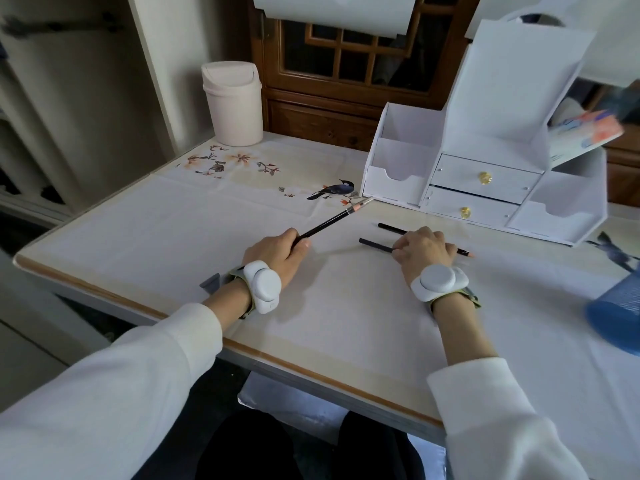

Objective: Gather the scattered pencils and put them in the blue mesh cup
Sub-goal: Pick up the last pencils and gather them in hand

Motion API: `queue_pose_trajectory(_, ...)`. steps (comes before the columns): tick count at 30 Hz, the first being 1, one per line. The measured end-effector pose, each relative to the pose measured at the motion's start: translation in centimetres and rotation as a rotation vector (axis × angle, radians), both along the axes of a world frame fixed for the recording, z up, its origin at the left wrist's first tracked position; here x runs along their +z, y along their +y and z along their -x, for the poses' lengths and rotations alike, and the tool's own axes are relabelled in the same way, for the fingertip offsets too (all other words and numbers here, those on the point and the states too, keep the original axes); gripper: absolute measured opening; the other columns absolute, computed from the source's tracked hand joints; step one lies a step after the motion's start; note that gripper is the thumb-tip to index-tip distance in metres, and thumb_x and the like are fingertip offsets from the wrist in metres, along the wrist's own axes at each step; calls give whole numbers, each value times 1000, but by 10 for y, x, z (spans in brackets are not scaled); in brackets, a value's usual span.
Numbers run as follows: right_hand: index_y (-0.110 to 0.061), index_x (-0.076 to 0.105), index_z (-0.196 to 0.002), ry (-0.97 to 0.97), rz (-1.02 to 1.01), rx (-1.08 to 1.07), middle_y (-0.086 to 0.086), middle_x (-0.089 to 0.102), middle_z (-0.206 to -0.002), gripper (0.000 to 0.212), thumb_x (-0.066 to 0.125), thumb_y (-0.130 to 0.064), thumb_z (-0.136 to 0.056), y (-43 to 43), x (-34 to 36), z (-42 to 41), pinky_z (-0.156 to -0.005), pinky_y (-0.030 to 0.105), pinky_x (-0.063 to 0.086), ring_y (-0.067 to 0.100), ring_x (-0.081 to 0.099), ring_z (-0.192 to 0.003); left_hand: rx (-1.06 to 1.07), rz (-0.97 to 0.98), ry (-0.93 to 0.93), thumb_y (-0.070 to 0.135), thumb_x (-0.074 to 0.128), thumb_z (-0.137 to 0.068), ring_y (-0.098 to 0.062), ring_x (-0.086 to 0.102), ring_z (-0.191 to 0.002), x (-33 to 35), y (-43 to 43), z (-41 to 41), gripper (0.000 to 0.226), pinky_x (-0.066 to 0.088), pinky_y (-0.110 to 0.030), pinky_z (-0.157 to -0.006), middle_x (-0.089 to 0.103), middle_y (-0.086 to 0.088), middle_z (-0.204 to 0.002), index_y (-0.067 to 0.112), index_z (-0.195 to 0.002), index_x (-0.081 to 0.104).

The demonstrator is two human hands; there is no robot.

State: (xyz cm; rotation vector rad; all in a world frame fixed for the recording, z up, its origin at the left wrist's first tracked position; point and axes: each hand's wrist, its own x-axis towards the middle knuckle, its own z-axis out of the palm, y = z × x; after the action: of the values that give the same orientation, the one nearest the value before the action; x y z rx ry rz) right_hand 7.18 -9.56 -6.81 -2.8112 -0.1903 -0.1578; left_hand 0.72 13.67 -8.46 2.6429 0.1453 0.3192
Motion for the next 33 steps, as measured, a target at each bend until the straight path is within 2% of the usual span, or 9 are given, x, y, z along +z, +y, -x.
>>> queue_pose_trajectory(2,-15,62,-99,-37,-80,57,8,60,-107,14,52,-14,-90,1,-1,0,-89,36,29,28,49,-102,6,10,2,46,37,-95,-31,48,-63,0,0,0,35,31,-29,-56,41,2,-55,15,-79,34)
queue_pose_trajectory(6,-13,65,-96,-17,-296,198,7,63,-95,13,55,-11,-89,4,2,4,-71,27,38,22,53,-82,17,-11,51,53,42,-91,-30,50,-67,5,-3,1,38,34,-28,-59,51,-3,-65,17,-78,39)
queue_pose_trajectory(12,-15,71,-91,-21,-344,275,1,64,-87,12,61,-10,-85,4,4,8,-74,24,41,16,56,-79,-46,191,39,41,51,-91,-32,48,-67,17,-28,-6,34,37,-30,-62,46,-2,-59,10,-76,48)
queue_pose_trajectory(15,-14,71,-93,-3,-316,283,5,67,-92,17,62,-4,-82,7,1,8,-80,29,48,21,59,-84,-66,123,30,38,39,-97,-37,60,-87,18,-43,-15,34,45,-36,-71,61,-15,-84,9,-98,56)
queue_pose_trajectory(18,-14,70,-99,12,-263,287,6,67,-99,28,59,4,-80,4,-2,5,-82,24,43,20,58,-90,-104,86,79,36,36,-97,-34,58,-105,13,-52,-28,36,48,-40,-88,58,-15,-115,14,-118,55)
queue_pose_trajectory(24,-14,71,-93,53,-323,309,0,67,-89,23,63,2,-77,6,0,5,-73,12,36,15,57,-85,-112,3,159,40,44,-93,-30,57,-96,-2,-49,-36,26,41,-30,-75,47,-6,-113,21,-105,58)
queue_pose_trajectory(28,-14,71,-89,66,-365,284,-5,63,-81,14,71,-10,-76,6,1,7,-75,20,44,13,56,-80,-126,-37,143,38,38,-96,-31,57,-98,-4,-47,-35,29,40,-32,-72,52,-7,-114,16,-105,54)
queue_pose_trajectory(31,-17,71,-81,69,-420,243,-7,64,-76,9,74,-17,-73,-4,0,7,-65,12,43,10,56,-74,-102,-68,128,37,34,-97,-32,58,-97,-3,-48,-34,31,39,-33,-70,58,-8,-110,13,-105,53)
queue_pose_trajectory(33,-19,69,-79,32,-480,194,-8,64,-74,10,76,-20,-73,-16,0,7,-64,13,44,10,57,-72,-78,-53,118,38,34,-97,-33,59,-92,-3,-49,-32,29,38,-32,-66,62,-8,-97,14,-96,51)
